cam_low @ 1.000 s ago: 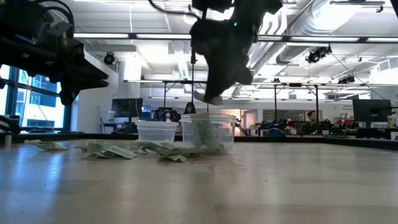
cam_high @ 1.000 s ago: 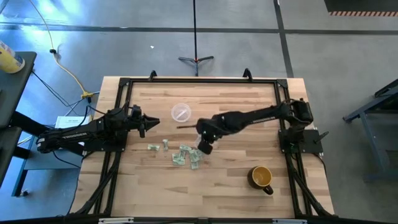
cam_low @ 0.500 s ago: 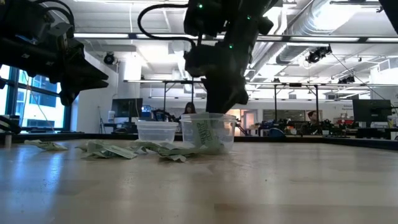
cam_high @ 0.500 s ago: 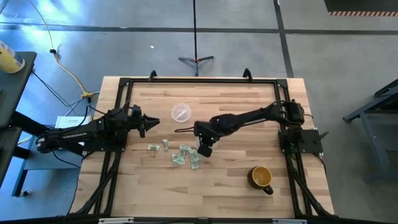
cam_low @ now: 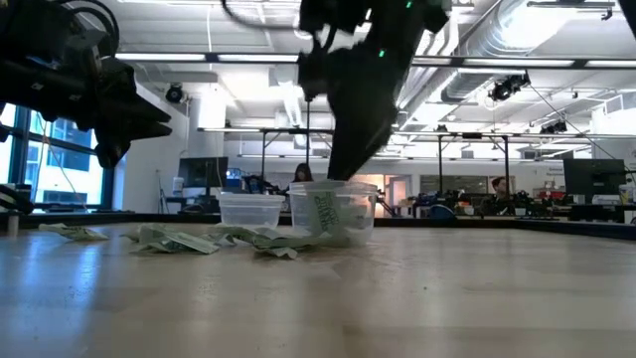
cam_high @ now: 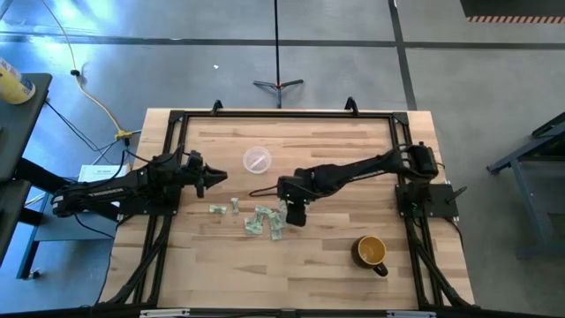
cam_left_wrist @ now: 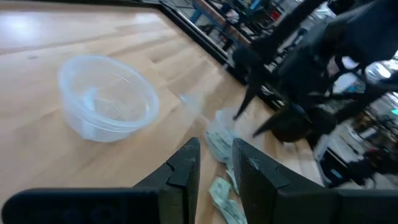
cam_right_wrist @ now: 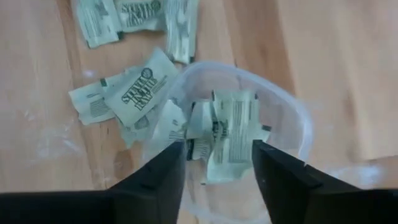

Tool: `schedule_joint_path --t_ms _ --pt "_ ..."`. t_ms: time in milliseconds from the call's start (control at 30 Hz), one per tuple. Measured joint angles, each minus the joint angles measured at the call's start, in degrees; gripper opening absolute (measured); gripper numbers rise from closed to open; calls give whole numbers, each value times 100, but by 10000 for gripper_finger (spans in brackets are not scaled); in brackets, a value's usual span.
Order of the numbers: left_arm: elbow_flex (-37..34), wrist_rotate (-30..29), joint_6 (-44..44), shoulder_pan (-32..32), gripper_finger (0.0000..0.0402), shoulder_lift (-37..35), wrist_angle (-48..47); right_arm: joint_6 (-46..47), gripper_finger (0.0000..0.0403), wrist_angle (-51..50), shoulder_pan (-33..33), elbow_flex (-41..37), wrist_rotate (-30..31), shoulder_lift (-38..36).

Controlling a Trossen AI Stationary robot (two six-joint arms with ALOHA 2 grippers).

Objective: Pick and place items into bin
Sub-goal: Adjust the transparent bin

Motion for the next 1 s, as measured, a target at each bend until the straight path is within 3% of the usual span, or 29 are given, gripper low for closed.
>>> schedule_joint_path --t_ms 133,300,400,567,800,1000 --pt "0 292 0 1 129 0 54 5 196 -239 119 2 634 -411" --pt "0 486 72 0 129 204 279 409 192 -1224 113 13 661 -739" --pt "34 606 74 -2 126 613 829 505 170 -1975 146 -3 689 -745" --pt "767 614 413 -10 100 1786 1272 800 110 -1703 360 -815 764 -1119" --pt "1647 476 1430 -617 46 3865 1095 2235 59 -687 595 -2518 655 -2224" --pt "1723 -265 1694 -1304 23 5368 2098 2335 44 67 666 -2767 1209 -2566"
